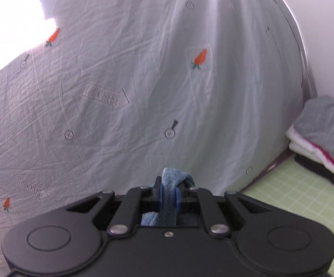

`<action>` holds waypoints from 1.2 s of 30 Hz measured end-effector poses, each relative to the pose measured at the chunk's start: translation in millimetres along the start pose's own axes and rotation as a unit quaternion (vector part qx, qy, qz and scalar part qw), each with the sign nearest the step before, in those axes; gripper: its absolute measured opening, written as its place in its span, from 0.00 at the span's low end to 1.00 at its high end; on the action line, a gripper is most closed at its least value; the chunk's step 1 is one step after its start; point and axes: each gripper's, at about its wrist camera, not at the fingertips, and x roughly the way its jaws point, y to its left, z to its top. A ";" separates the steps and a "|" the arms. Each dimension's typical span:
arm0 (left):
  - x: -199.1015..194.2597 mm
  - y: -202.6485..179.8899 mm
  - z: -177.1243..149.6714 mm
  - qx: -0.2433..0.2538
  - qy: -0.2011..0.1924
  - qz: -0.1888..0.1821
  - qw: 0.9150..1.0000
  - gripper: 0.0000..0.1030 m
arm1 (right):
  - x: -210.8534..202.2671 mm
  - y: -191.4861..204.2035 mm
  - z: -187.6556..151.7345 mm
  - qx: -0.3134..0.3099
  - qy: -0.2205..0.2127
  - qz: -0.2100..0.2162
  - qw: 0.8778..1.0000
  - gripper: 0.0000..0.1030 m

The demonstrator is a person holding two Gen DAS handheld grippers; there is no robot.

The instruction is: Fold clothes

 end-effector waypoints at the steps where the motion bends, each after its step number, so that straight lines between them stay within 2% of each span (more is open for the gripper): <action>1: -3.9 -8.7 -0.4 0.006 -0.009 -0.006 1.000 0.17 | -11.5 1.2 11.3 -0.018 -0.025 0.008 0.999 0.10; 3: -13.6 -19.6 0.0 0.015 -0.026 -0.007 1.000 0.17 | -31.6 0.2 23.3 -0.045 -0.057 0.018 0.997 0.10; 5: -25.4 -18.0 0.6 0.016 -0.043 0.010 0.999 0.16 | -45.3 -8.9 21.8 -0.044 -0.052 0.021 0.997 0.10; 8: -41.6 5.8 -0.6 0.008 -0.059 0.054 0.997 0.16 | -51.4 -31.3 -10.2 -0.037 0.022 0.008 0.999 0.11; 10: -51.8 27.5 -1.8 0.000 -0.066 0.087 0.994 0.16 | -53.0 -49.6 -50.5 -0.037 0.110 -0.008 0.993 0.11; 12: -59.7 56.7 -2.6 -0.021 -0.064 0.124 0.990 0.16 | -52.8 -68.5 -99.6 -0.028 0.225 -0.018 0.974 0.12; 14: -66.0 83.1 0.7 -0.033 -0.056 0.153 0.986 0.16 | -54.9 -85.6 -150.2 -0.005 0.332 -0.030 0.943 0.15; 16: -68.5 103.9 -4.2 -0.042 -0.038 0.177 0.983 0.16 | -59.4 -98.6 -186.5 0.025 0.405 -0.048 0.913 0.15; 17: -69.5 110.9 -9.8 -0.043 -0.027 0.187 0.981 0.17 | -61.0 -101.1 -190.0 0.029 0.411 -0.054 0.910 0.16; 18: -70.8 115.4 -15.7 -0.040 -0.021 0.192 0.980 0.18 | -62.5 -102.3 -187.3 0.028 0.403 -0.060 0.913 0.16; 20: -71.5 116.2 -24.6 -0.026 -0.012 0.201 0.979 0.20 | -65.4 -103.0 -178.8 0.018 0.378 -0.074 0.923 0.43; 21: -71.3 114.9 -27.4 -0.022 -0.011 0.206 0.978 0.24 | -65.8 -102.1 -171.2 0.005 0.358 -0.080 0.930 0.47; 23: -70.8 111.5 -32.9 -0.019 -0.010 0.217 0.976 0.25 | -64.0 -103.4 -161.4 -0.007 0.335 -0.088 0.938 0.47; 26: -72.7 110.1 -33.9 -0.037 -0.005 0.222 0.974 0.31 | -52.8 -107.2 -152.6 -0.031 0.324 -0.095 0.941 0.48; 28: -77.0 109.9 -32.5 -0.053 -0.006 0.223 0.973 0.45 | -46.3 -106.9 -146.2 -0.047 0.319 -0.094 0.942 0.52; 29: -79.7 109.1 -31.2 -0.063 -0.008 0.225 0.972 0.51 | -42.8 -105.3 -142.1 -0.057 0.315 -0.090 0.943 0.61; 30: -83.0 107.6 -29.5 -0.072 -0.012 0.230 0.970 0.63 | -39.4 -103.5 -138.0 -0.068 0.310 -0.087 0.944 0.65; 32: -91.0 101.8 -25.3 -0.085 -0.029 0.240 0.967 0.68 | -30.4 -101.3 -131.3 -0.088 0.306 -0.079 0.945 0.75; 36: -94.9 81.2 -11.8 -0.076 -0.058 0.263 0.960 0.77 | 4.2 -95.7 -127.7 -0.141 0.310 -0.063 0.938 0.85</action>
